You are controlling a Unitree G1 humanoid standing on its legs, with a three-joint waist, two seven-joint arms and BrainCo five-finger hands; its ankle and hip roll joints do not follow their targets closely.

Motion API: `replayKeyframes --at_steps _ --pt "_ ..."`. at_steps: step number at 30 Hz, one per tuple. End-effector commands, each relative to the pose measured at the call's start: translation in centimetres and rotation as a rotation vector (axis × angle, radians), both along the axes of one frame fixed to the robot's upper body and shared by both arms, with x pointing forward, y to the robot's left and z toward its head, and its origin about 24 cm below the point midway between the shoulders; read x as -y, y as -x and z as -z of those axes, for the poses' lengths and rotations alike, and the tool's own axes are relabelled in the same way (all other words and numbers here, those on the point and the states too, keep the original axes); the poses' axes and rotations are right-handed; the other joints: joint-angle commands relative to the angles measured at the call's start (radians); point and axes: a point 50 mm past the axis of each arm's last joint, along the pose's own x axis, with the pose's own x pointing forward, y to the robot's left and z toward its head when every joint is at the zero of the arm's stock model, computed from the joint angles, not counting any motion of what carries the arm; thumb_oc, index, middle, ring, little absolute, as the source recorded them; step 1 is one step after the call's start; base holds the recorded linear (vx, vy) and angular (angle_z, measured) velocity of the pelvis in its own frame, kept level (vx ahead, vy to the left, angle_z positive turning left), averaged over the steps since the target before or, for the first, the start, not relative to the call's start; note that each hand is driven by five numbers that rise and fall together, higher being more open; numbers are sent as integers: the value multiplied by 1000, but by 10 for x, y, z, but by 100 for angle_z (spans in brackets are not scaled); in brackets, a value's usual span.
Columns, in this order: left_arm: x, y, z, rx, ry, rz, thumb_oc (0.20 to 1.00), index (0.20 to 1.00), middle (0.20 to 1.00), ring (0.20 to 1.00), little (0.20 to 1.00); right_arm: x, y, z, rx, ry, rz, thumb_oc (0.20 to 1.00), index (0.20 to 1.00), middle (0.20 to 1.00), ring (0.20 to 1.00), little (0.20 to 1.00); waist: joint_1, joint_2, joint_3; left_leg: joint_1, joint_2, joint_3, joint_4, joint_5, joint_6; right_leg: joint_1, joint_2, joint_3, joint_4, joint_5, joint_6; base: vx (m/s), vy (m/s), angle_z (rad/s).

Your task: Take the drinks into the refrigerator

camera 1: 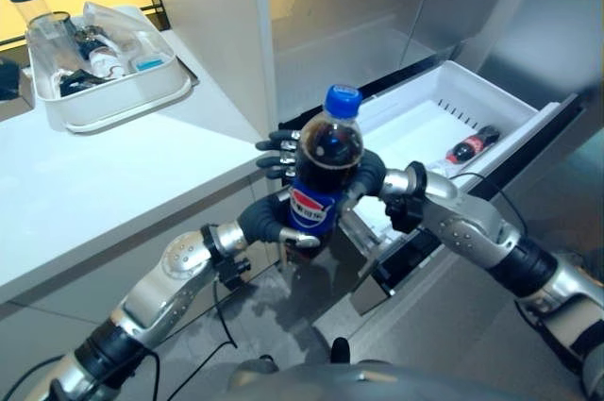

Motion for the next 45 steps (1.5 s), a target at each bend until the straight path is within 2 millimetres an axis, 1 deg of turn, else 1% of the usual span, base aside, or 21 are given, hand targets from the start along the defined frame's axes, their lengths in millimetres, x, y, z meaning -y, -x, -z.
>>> replayKeyframes --at_steps 1,2,3,7,8,13,18,23,24,29,32,33,34,35,37,38,39,40,41,45 --pt "18 -12 -32 169 106 43 200 200 200 200 200 -38 23 -36 77 -149 -220 357 357 357 357 357 30 -12 -21 12 -7 -33 1 -64 10 21 -43 -58 104 -73 94 0 0 0" --pt "18 -12 -32 169 106 43 200 200 200 200 200 -38 23 -36 77 -149 -220 357 357 357 357 357 30 -12 -21 12 -7 -33 1 -64 10 21 -43 -58 103 -73 94 0 0 0" --pt "18 -12 -29 161 101 38 200 200 200 200 200 -42 24 -35 46 -180 -227 200 200 200 200 200 32 -11 -22 12 -8 -34 1 -64 10 23 -44 -57 102 -72 94 0 0 0" --pt "18 -13 -27 151 99 32 200 200 200 200 200 -47 27 -36 25 -211 -244 200 200 200 200 200 33 -12 -21 11 -9 -36 1 -62 10 24 -44 -59 101 -71 93 0 0 0" --pt "18 -13 -26 149 100 30 200 200 200 200 200 -50 29 -33 -3 -228 -253 200 200 200 200 200 35 -11 -21 9 -9 -35 1 -62 11 24 -45 -58 100 -69 92 0 0 0" --pt "16 -14 -27 154 99 15 200 200 200 200 200 -53 32 -29 -36 -236 -266 200 200 200 200 200 33 -10 -19 7 -11 -34 1 -62 12 20 -45 -58 101 -69 92 0 0 0" --pt "14 -14 -27 160 97 -3 200 200 200 200 200 -51 32 -24 -53 -224 -262 200 200 200 200 200 30 -9 -17 8 -10 -33 1 -63 13 19 -45 -57 104 -71 92 0 0 0" --pt "14 -14 -26 155 101 -11 200 200 200 200 200 -48 31 -25 -51 -233 -242 200 200 200 200 200 27 -9 -16 9 -9 -36 1 -64 13 19 -47 -60 105 -72 92 0 0 0" --pt "13 -14 -26 154 96 -17 1000 1000 1000 1000 1000 -45 28 -25 -52 -247 -212 200 200 200 200 200 27 -8 -17 10 -10 -37 1 -64 13 20 -47 -59 104 -72 91 0 0 0" --pt "11 -13 -25 144 100 -26 1000 1000 1000 1000 1000 -35 20 -26 -47 -278 -132 200 200 200 200 200 24 -8 -20 11 -9 -36 1 -66 13 21 -47 -59 103 -72 92 0 0 0" --pt "7 -10 -23 123 112 -32 1000 1000 1000 1000 1000 -18 10 -25 -46 -318 -22 200 200 200 200 200 19 -7 -23 12 -10 -36 1 -66 12 22 -47 -59 103 -73 93 0 0 0" --pt "6 -9 -22 112 116 -34 1000 1000 1000 1000 1000 -9 5 -24 -46 -333 33 200 200 200 200 200 19 -7 -24 12 -10 -37 1 -66 12 23 -47 -61 103 -73 94 0 0 0" --pt "6 -9 -22 111 116 -33 1000 1000 1000 1000 1000 -8 5 -24 -46 -333 33 200 200 200 200 200 19 -7 -24 12 -10 -37 1 -66 12 23 -47 -61 103 -73 94 0 0 0" --pt "2 -7 -21 94 124 -38 1000 1000 1000 1000 1000 7 0 -24 -32 -353 110 200 200 200 200 200 18 -8 -26 13 -10 -38 1 -67 12 24 -47 -62 102 -73 94 0 0 0" --pt "-1 -6 -19 74 131 -45 1000 1000 1000 1000 1000 22 -6 -23 -29 -377 195 200 200 200 200 200 17 -9 -27 13 -11 -40 1 -67 12 24 -47 -64 102 -73 94 0 0 0" --pt "-1 -6 -19 74 131 -45 1000 1000 1000 1000 1000 22 -6 -23 -29 -377 195 200 200 200 200 200 17 -9 -27 13 -11 -40 1 -67 12 24 -47 -64 102 -73 94 0 0 0" --pt "-5 -4 -15 53 128 -62 1000 1000 1000 1000 1000 38 -13 -23 -20 -401 285 200 200 200 200 200 17 -10 -28 14 -12 -41 1 -68 12 26 -47 -65 102 -73 95 0 0 0" --pt "-5 -4 -15 53 128 -62 1000 1000 1000 1000 1000 38 -13 -23 -20 -401 285 200 200 200 200 200 17 -10 -28 14 -12 -41 1 -68 12 26 -47 -65 102 -73 95 0 0 0" --pt "-10 -3 -13 36 126 -76 1000 1000 1000 1000 1000 54 -18 -23 -9 -421 371 200 200 200 200 200 17 -10 -28 13 -12 -41 1 -68 12 27 -46 -65 101 -73 95 0 0 0" --pt "-17 1 -9 6 129 -98 1000 1000 1000 1000 1000 78 -23 -24 12 -435 488 200 200 200 200 200 18 -14 -30 13 -12 -41 1 -69 12 27 -45 -65 102 -73 96 0 0 0"
